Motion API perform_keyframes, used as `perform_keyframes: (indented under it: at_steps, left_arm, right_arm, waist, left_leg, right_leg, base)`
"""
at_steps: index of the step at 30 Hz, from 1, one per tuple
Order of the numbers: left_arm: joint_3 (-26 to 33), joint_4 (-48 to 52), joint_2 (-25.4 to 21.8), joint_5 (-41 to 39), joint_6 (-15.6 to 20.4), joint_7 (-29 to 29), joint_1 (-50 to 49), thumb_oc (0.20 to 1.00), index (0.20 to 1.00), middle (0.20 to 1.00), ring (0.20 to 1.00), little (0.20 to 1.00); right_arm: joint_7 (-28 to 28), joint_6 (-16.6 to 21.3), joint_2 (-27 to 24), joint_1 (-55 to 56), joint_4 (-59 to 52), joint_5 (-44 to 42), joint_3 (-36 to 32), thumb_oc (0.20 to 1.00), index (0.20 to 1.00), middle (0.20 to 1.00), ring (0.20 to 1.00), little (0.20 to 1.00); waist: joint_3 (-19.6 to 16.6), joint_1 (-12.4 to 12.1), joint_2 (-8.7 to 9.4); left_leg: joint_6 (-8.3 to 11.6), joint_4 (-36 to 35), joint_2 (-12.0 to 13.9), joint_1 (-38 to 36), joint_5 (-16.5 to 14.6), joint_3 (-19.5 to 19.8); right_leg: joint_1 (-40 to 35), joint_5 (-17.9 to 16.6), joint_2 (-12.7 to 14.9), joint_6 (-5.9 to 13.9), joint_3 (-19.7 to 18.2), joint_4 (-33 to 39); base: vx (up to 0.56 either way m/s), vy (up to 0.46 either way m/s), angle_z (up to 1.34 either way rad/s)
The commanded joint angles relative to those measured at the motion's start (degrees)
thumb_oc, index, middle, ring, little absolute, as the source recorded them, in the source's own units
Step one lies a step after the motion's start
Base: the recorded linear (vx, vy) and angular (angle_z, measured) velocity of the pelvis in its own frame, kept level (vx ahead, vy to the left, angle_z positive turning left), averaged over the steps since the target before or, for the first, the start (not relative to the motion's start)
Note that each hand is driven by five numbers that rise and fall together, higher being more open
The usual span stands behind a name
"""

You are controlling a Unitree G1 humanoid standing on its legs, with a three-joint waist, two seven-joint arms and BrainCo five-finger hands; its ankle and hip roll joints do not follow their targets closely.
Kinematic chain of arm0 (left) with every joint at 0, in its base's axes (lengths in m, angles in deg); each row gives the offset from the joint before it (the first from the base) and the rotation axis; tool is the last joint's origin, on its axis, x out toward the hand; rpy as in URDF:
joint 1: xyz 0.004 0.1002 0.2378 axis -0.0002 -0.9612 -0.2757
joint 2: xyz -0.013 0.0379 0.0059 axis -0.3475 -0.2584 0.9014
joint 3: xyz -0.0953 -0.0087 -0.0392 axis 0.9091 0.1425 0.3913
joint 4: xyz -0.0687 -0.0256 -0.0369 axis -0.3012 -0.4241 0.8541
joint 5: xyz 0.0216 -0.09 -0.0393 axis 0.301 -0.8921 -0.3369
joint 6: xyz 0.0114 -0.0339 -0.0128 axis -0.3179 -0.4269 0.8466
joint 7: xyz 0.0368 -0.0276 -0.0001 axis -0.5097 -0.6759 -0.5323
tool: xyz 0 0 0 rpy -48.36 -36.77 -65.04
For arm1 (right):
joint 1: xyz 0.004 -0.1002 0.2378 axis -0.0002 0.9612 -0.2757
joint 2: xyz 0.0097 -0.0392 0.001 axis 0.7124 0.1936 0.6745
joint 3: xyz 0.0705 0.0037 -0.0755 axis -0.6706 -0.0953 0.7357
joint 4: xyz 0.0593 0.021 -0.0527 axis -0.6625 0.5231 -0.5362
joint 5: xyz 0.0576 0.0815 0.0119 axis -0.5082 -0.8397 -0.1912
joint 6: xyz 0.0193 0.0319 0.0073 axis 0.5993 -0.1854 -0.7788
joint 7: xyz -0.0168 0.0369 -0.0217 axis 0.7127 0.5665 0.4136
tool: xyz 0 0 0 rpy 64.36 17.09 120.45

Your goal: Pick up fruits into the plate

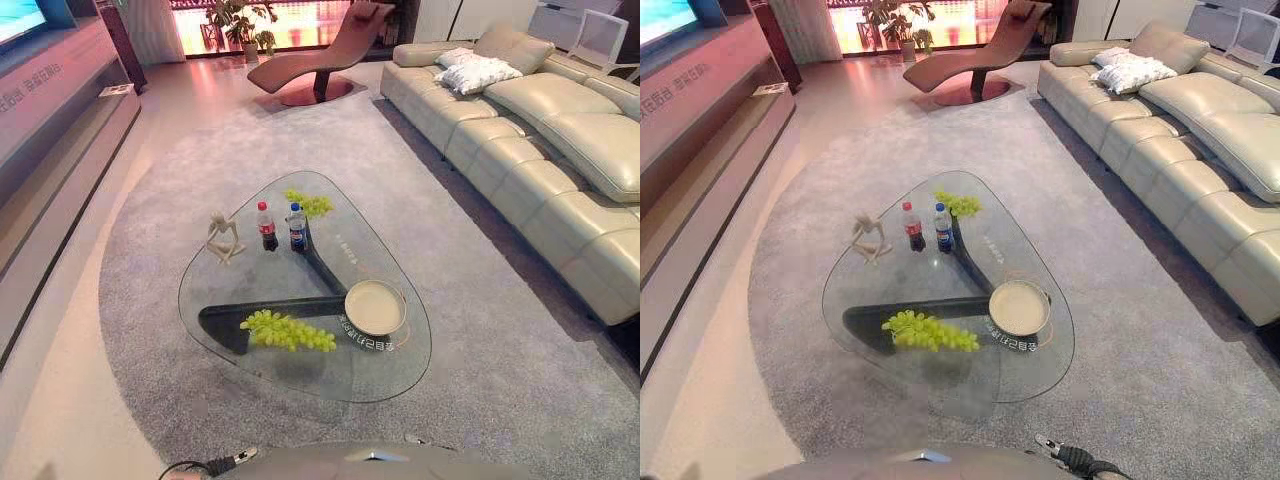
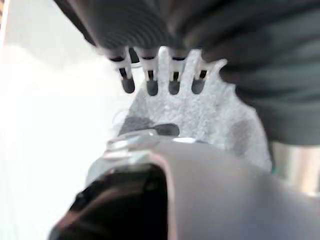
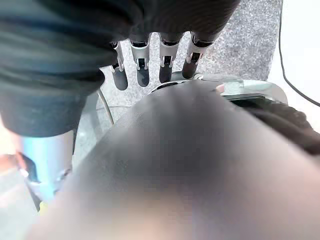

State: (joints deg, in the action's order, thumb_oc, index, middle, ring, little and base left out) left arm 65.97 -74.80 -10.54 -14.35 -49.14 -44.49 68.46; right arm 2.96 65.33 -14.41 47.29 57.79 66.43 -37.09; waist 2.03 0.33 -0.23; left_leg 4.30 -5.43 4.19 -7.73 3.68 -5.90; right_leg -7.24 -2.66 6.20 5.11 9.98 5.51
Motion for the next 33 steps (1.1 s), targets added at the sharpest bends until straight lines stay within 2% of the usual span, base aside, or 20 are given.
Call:
perform_keyframes:
  at_steps: [1,2,5,6,7,17,21,24,29,30,33]
  left_arm:
    - [0.4,-3.6,1.3,-0.2,3.8,-6.3,3.7,1.0,1.0,1.0,1.0,1.0]
    - [1.0,-3.4,1.1,0.6,2.2,-7.5,3.7,1.0,1.0,1.0,1.0,1.0]
    - [1.5,-3.7,0.7,1.6,1.5,-5.9,3.8,1.0,1.0,1.0,1.0,1.0]
    - [1.4,-3.8,0.6,2.8,-0.4,-5.5,3.9,1.0,1.0,1.0,1.0,1.0]
    - [1.3,-4.0,0.4,3.6,-0.5,-5.1,3.8,1.0,1.0,1.0,1.0,1.0]
    - [-2.2,-2.2,-2.1,14.4,5.7,-9.0,4.8,1.0,1.0,1.0,1.0,1.0]
    - [-5.3,0.0,-4.5,16.9,7.7,-14.1,8.6,1.0,1.0,1.0,1.0,1.0]
    - [-7.7,1.7,-6.2,19.9,9.5,-20.8,12.7,1.0,1.0,1.0,1.0,1.0]
    - [-8.9,3.8,-8.4,21.7,9.2,-31.2,17.3,1.0,1.0,1.0,1.0,1.0]
    - [-9.3,4.5,-10.1,21.7,8.1,-36.0,19.7,1.0,1.0,1.0,1.0,1.0]
    - [-8.8,4.1,-13.2,21.8,6.8,-44.8,23.9,1.0,1.0,1.0,1.0,1.0]
  right_arm:
    - [0.2,0.3,2.2,-4.5,2.2,-0.9,2.4,1.0,1.0,1.0,1.0,1.0]
    - [0.2,0.3,2.2,-4.5,2.2,-1.2,2.5,1.0,1.0,1.0,1.0,1.0]
    - [0.2,0.1,2.0,-4.5,2.1,-1.2,2.7,1.0,1.0,1.0,1.0,1.0]
    - [0.2,0.2,1.8,-4.6,2.0,-1.1,2.6,1.0,1.0,1.0,1.0,1.0]
    - [0.2,0.3,1.7,-4.6,2.0,-0.8,2.5,1.0,1.0,1.0,1.0,1.0]
    - [0.9,0.6,-0.4,-5.6,0.7,-0.9,3.5,1.0,1.0,1.0,1.0,1.0]
    - [0.4,0.8,-1.5,-7.1,-1.4,-3.8,5.5,1.0,1.0,1.0,1.0,1.0]
    - [0.5,2.4,-2.4,-9.0,-2.6,-5.8,6.6,1.0,1.0,1.0,1.0,1.0]
    - [1.0,4.4,-4.0,-10.8,-3.3,-7.8,7.1,1.0,1.0,1.0,1.0,1.0]
    - [1.3,5.6,-4.8,-11.6,-3.7,-9.4,7.5,1.0,1.0,1.0,1.0,1.0]
    - [2.1,7.3,-5.8,-13.4,-4.8,-12.5,8.1,1.0,1.0,1.0,1.0,1.0]
  waist:
    - [3.7,0.1,0.22]
    - [3.8,0.0,0.25]
    - [3.8,0.1,0.19]
    - [4.0,0.1,0.08]
    - [4.1,0.2,0.0]
    - [6.5,1.5,-0.06]
    - [9.4,2.2,0.08]
    - [13.8,3.3,0.04]
    - [18.6,4.6,-0.25]
    - [20.8,5.1,-0.27]
    - [24.1,5.6,0.27]
  left_leg:
    - [-2.46,0.4,-3.9,-0.8,-4.1,-0.1]
    - [-2.42,0.4,-3.9,-0.8,-4.2,-0.1]
    - [-2.33,0.4,-3.9,-0.6,-4.0,0.0]
    - [-2.34,0.4,-3.8,-0.5,-3.9,-0.2]
    - [-2.34,0.4,-3.8,-0.5,-3.9,-0.3]
    - [-2.14,0.4,-2.8,0.5,-3.2,-2.2]
    - [-2.3,1.4,-2.2,4.2,-2.0,-3.3]
    - [-2.4,2.0,-1.7,7.8,-0.9,-3.9]
    - [-2.24,3.1,-1.7,11.9,0.0,-4.0]
    - [-2.07,3.6,-1.8,13.9,0.4,-4.0]
    - [-2.03,4.8,-2.3,17.4,0.8,-3.8]
  right_leg:
    - [-1.9,-0.3,-0.4,0.9,1.9,-1.0]
    - [-1.9,-0.2,-0.4,0.9,1.8,-1.1]
    - [-1.8,-0.2,-0.4,0.81,1.8,-1.1]
    - [-1.7,-0.1,-0.3,0.87,1.9,-1.2]
    - [-1.5,-0.1,-0.3,0.85,1.8,-1.3]
    - [0.8,-0.3,-0.8,0.66,0.3,-2.1]
    - [5.7,-0.5,-1.1,0.12,-1.4,-4.2]
    - [10.2,-1.0,-1.4,-0.28,-3.2,-5.4]
    - [14.6,-2.0,-1.8,-0.54,-4.9,-6.0]
    - [16.6,-2.5,-1.8,-0.5,-5.3,-6.2]
    - [20.6,-3.1,-2.1,-0.53,-5.9,-7.2]
  base:
    - [-0.69,-0.31,-0.22]
    - [0.0,0.0,0.0]
    - [0.01,0.006,0.0]
    - [0.0,0.0,0.0]
    - [0.0,0.0,0.0]
    - [0.05,0.014,-0.03]
    - [-0.05,0.012,-0.22]
    - [-0.12,0.03,-0.21]
    - [-0.05,0.036,-0.17]
    - [-0.05,0.028,-0.08]
    - [-0.06,-0.009,-0.17]
